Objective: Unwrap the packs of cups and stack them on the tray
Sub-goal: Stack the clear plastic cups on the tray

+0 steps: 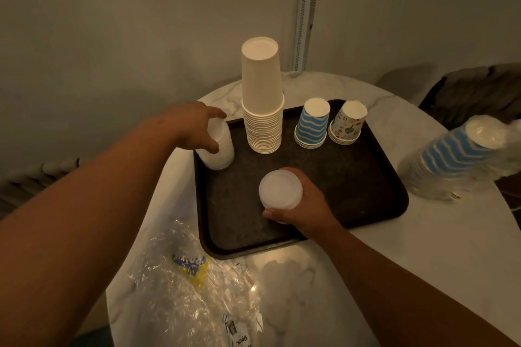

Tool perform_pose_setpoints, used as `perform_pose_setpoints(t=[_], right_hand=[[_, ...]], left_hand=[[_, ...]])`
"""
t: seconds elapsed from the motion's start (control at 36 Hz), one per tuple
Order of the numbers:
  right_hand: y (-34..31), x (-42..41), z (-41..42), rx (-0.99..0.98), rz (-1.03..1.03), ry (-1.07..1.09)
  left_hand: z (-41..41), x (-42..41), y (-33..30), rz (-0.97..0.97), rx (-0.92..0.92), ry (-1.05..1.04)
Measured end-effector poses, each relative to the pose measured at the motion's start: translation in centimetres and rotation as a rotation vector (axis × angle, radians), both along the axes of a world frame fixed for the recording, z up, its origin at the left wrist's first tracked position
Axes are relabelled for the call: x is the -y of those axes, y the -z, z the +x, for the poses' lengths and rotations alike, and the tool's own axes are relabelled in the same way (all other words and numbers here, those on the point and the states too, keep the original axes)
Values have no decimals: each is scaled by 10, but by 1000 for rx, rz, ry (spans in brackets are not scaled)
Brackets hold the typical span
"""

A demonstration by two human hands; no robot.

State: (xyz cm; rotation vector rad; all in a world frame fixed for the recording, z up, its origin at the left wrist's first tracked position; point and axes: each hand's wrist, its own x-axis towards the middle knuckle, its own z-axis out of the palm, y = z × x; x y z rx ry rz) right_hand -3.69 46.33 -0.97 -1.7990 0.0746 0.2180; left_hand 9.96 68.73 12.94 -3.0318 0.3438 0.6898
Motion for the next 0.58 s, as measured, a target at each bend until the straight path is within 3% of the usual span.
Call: perform_pose_setpoints(t=[0.28,0.39,0.44,0.58], right_hand=[[1,1,0,7,4,0],[0,1,1,18,4,-7],[-1,1,0,19,11,-11],[-4,1,1,4,-27,-32]], left_hand=[[-18,-3,-10,-37,50,-37],[-60,8,-25,-375,256,-65],[-81,25,-21,-465,211,-38],[-97,70,26,-376,9,146]])
